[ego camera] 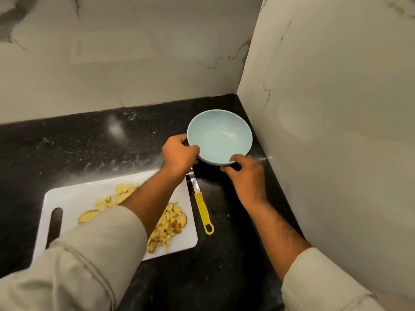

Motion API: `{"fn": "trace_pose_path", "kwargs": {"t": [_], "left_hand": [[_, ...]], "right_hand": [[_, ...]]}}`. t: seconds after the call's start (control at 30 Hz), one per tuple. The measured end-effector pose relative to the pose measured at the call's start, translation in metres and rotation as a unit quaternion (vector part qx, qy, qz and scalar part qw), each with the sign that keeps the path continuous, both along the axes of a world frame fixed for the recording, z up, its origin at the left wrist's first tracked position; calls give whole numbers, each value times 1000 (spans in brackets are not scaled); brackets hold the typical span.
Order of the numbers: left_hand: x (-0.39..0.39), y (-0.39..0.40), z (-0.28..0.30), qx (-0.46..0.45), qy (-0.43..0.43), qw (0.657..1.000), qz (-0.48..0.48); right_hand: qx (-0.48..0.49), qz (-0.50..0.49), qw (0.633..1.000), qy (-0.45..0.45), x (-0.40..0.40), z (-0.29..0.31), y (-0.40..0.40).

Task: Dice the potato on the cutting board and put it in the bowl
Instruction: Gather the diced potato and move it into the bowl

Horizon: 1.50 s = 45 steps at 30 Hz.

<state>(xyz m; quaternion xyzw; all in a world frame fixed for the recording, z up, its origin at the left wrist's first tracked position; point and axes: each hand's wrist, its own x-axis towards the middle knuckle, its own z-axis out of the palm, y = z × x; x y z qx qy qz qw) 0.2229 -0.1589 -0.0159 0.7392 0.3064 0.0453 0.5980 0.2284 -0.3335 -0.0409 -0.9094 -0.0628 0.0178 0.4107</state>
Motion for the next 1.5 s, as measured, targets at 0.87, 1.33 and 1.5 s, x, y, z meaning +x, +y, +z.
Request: {"fn": "trace_pose_path", "kwargs": {"t": [0.87, 1.33, 1.5], "left_hand": [[-202, 78, -22, 312, -44, 949, 7], [-194, 98, -50, 292, -18, 956, 13], [-188, 87, -51, 228, -62, 971, 25]], "right_hand": [[32, 88, 992, -83, -184, 24, 42], [-127, 33, 991, -21, -166, -29, 161], [-102, 18, 994, -21, -167, -30, 174]]}}
